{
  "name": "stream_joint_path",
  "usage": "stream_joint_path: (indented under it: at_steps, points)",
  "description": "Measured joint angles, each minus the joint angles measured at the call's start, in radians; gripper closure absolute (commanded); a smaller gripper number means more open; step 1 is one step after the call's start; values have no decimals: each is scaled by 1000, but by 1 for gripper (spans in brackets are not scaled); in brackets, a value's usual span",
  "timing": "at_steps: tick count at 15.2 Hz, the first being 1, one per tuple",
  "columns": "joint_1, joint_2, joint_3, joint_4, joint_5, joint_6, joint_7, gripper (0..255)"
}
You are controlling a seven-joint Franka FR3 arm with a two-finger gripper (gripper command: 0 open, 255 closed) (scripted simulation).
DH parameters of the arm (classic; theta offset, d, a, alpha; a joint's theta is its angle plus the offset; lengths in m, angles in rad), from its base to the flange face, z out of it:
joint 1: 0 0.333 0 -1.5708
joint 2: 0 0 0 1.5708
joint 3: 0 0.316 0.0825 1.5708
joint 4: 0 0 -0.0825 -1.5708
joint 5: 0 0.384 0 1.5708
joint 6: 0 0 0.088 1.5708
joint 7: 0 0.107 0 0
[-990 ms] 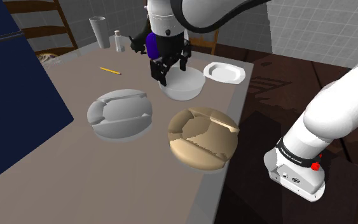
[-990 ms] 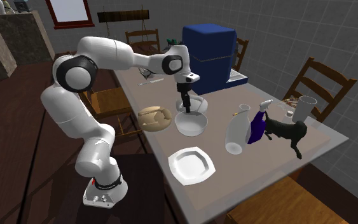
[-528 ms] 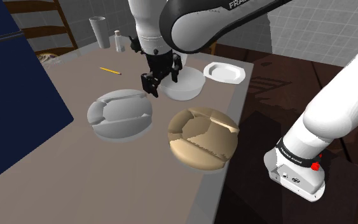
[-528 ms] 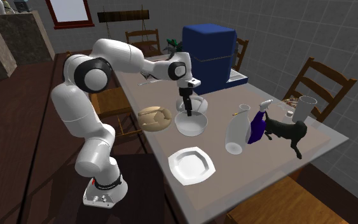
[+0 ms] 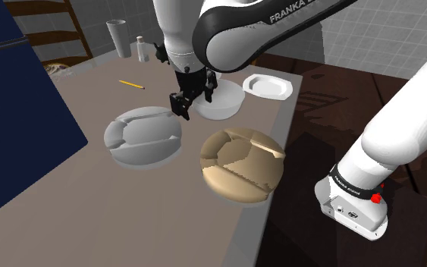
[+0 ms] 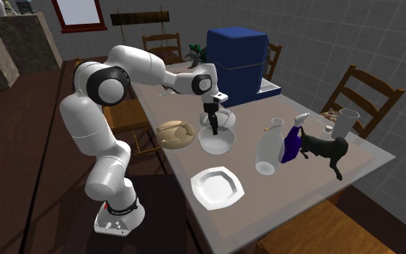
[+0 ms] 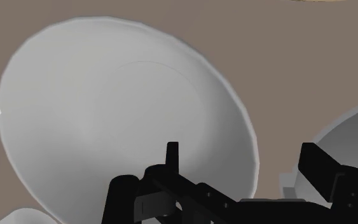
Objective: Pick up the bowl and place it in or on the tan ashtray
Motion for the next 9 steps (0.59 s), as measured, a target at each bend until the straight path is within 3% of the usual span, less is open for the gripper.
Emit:
stream_joint_path:
  at_steps: [2,3,9]
  points:
    - [0,0,0,0,0,0,0,0]
    - [0,0,0,0,0,0,0,255]
    - [0,0,0,0,0,0,0,255]
